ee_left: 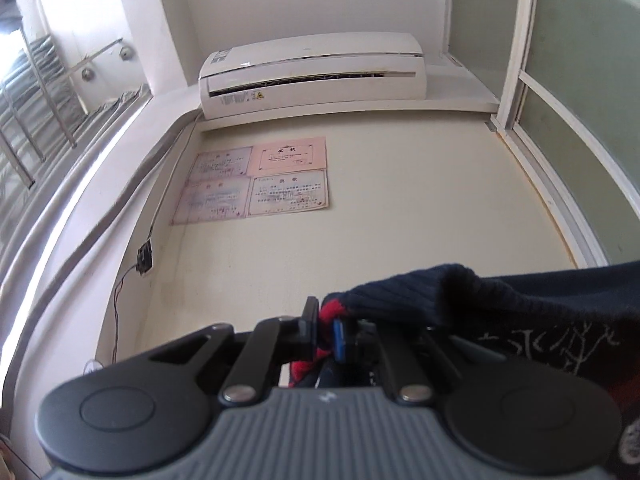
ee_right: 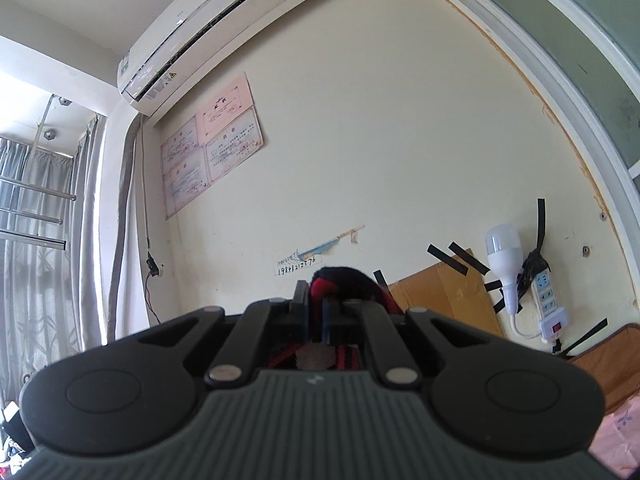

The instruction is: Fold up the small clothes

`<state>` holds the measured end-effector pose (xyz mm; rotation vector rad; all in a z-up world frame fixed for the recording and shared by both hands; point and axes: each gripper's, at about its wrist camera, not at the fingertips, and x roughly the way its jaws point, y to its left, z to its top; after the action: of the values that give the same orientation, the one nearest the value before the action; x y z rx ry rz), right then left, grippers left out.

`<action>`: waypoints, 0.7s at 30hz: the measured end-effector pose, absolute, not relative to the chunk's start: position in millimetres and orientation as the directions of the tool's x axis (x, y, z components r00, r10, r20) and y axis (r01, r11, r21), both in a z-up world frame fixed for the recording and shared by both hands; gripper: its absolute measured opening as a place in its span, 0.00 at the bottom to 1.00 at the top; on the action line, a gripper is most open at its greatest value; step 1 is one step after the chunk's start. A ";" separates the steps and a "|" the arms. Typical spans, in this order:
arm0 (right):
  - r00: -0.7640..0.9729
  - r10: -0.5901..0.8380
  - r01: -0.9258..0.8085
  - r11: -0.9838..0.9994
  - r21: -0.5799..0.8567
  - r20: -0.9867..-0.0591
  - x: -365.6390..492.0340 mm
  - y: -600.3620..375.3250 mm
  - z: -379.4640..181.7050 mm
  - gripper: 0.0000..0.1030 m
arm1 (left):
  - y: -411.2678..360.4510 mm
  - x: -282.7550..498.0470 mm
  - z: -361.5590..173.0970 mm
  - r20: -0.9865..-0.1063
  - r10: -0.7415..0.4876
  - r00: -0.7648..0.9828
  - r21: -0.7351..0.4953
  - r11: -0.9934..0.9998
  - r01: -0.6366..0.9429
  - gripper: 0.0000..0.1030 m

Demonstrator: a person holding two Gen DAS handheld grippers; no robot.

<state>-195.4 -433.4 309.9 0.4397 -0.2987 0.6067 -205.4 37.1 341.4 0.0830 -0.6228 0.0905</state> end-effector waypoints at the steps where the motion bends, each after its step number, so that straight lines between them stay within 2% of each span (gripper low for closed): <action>1: 0.788 0.481 -0.602 0.733 0.315 0.385 -191.9 -433.7 309.5 0.08 | 35.6 -199.4 342.3 0.578 0.056 0.814 0.062 0.992 -0.113 0.07; 7: 0.843 0.459 -0.537 0.748 0.390 0.280 -137.9 -436.3 294.9 0.08 | 13.5 -125.4 324.5 0.432 0.016 0.902 0.143 0.986 -0.087 0.07; 11: 0.895 0.417 -0.441 0.772 0.458 0.158 -65.4 -441.6 271.1 0.08 | -17.3 -43.5 289.9 0.248 -0.015 0.969 0.198 0.980 -0.036 0.07; 14: 0.932 0.363 -0.326 0.802 0.501 0.025 12.1 -443.3 237.4 0.09 | -52.1 40.0 242.5 0.049 -0.037 0.998 0.218 0.976 0.026 0.10; 16: 0.933 0.339 -0.244 0.841 0.482 -0.120 80.3 -438.5 200.3 0.13 | -79.9 101.5 194.6 -0.137 -0.037 0.990 0.256 0.964 0.071 0.13; 17: 0.927 0.315 -0.196 0.871 0.450 -0.206 115.3 -435.6 175.5 0.23 | -90.1 128.6 168.2 -0.238 -0.027 0.971 0.273 0.957 0.093 0.13; 19: 0.884 0.239 -0.080 0.924 0.374 -0.402 173.5 -433.9 115.7 0.37 | -99.0 179.1 107.1 -0.501 -0.006 0.866 0.254 0.955 0.153 0.12; 20: 0.845 0.198 -0.014 0.937 0.350 -0.497 189.7 -437.4 86.2 0.37 | -94.7 189.8 85.2 -0.581 -0.010 0.814 0.209 0.965 0.161 0.11; 21: 0.800 0.190 0.032 0.934 0.357 -0.569 197.4 -444.8 59.0 0.37 | -85.6 194.1 68.3 -0.624 -0.039 0.780 0.150 0.974 0.169 0.12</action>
<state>197.4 -444.8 59.0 0.3622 0.6413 0.0868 194.1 -85.6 68.3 0.2026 0.6676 -0.1130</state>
